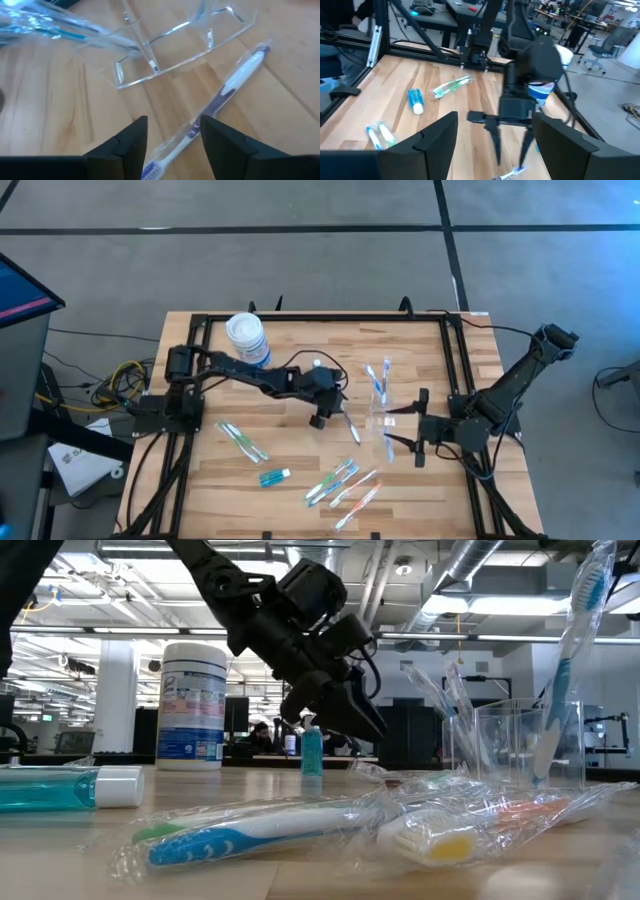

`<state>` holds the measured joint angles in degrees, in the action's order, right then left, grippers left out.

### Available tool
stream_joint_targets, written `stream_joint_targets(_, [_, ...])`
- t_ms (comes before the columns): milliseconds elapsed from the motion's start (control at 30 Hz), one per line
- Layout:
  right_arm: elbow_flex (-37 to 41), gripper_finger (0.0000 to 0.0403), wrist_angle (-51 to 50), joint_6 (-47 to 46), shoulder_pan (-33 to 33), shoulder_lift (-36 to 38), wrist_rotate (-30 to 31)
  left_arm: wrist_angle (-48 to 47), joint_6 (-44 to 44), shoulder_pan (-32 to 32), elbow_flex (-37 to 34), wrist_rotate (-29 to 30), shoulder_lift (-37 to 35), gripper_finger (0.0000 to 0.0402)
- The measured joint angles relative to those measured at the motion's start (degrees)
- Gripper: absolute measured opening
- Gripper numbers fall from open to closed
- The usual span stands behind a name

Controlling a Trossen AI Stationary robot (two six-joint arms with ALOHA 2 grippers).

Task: Pick & Place toothbrushing station
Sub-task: Put the purple toothbrush into the transparent organizer

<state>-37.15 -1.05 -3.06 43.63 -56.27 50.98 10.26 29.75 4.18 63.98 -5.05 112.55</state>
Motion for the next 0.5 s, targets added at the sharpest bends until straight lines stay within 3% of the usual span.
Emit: stream_joint_targets(500, [0.02, 0.0248, -0.03, -0.01, -0.67, 0.00, -2.08, 1.40, 0.74, 2.13, -0.01, -2.54, 4.65, 0.0168])
